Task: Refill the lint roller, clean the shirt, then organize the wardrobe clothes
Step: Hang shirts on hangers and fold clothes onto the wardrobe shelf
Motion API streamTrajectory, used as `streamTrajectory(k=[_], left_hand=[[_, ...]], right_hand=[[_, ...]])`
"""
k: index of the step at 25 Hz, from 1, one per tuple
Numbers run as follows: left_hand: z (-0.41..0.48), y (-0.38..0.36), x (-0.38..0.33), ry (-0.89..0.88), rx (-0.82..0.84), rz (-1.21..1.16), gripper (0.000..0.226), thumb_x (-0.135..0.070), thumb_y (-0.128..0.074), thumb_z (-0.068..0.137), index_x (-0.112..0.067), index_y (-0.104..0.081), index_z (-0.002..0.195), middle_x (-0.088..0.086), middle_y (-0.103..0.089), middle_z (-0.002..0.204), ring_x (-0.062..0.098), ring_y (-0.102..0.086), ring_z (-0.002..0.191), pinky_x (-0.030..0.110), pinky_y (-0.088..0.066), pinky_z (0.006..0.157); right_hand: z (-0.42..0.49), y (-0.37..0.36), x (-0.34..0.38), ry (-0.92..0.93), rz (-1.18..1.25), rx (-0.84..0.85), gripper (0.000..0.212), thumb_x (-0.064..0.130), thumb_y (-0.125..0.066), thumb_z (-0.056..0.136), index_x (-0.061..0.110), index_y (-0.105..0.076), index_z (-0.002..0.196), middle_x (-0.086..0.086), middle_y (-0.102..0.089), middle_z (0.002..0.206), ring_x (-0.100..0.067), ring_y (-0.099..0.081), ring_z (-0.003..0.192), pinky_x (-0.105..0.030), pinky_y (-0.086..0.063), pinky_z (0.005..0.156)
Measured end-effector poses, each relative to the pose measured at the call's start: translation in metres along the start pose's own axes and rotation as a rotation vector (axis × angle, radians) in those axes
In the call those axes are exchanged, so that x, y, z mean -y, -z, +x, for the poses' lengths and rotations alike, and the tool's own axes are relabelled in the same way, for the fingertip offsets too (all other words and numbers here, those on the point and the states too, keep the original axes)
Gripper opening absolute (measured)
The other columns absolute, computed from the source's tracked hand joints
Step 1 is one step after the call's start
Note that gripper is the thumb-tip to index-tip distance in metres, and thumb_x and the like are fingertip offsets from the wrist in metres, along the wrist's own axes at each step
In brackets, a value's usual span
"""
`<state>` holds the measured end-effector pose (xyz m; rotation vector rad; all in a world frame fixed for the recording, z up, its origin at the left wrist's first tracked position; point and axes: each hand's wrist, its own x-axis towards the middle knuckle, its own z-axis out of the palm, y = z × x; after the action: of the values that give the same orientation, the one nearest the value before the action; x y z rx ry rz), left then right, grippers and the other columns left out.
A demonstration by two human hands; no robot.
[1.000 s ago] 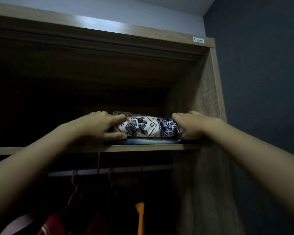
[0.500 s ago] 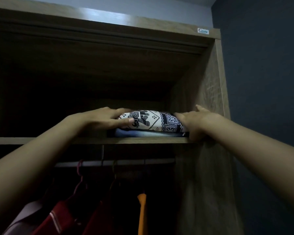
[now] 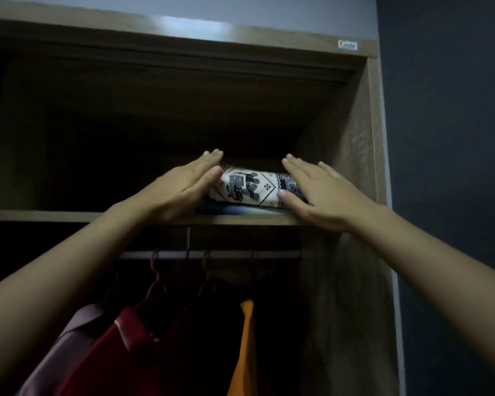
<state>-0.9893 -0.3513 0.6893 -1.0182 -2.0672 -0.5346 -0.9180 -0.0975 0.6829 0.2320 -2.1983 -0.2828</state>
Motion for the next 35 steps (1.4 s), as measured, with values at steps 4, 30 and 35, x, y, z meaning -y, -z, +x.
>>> streamTrajectory(k=[4, 30, 35], left_hand=[[-0.081, -0.023, -0.010, -0.104, 0.046, 0.194, 0.078, -0.063, -0.010, 0.084, -0.021, -0.011, 0.149, -0.017, 0.000, 0.148, -0.004, 0.004, 0.138, 0.028, -0.005, 0.115], [-0.465, -0.023, 0.254, -0.366, 0.152, 0.782, 0.061, -0.033, -0.037, 0.097, -0.011, -0.015, 0.149, 0.004, -0.017, 0.153, 0.017, 0.002, 0.145, 0.039, -0.006, 0.114], [-0.457, -0.023, 0.272, -0.540, 0.062, 0.779, 0.062, -0.035, -0.040, 0.096, -0.011, -0.017, 0.149, 0.004, 0.004, 0.159, 0.017, -0.004, 0.146, 0.040, 0.001, 0.115]], right_hand=[[-0.062, -0.044, 0.060, 0.072, 0.080, -0.019, 0.083, 0.064, -0.008, 0.083, 0.014, -0.010, 0.148, -0.003, -0.009, 0.158, -0.014, -0.008, 0.145, -0.033, -0.003, 0.116], [-0.274, -0.301, 0.600, 0.720, 0.230, 0.805, 0.042, 0.032, -0.035, 0.082, 0.024, -0.071, 0.100, 0.010, -0.068, 0.099, -0.010, -0.062, 0.100, -0.031, -0.037, 0.106], [-0.263, -0.300, 0.599, 0.719, 0.017, 0.764, 0.057, 0.014, -0.020, 0.070, 0.034, -0.073, 0.067, 0.018, -0.066, 0.071, -0.002, -0.062, 0.073, -0.018, -0.049, 0.082]])
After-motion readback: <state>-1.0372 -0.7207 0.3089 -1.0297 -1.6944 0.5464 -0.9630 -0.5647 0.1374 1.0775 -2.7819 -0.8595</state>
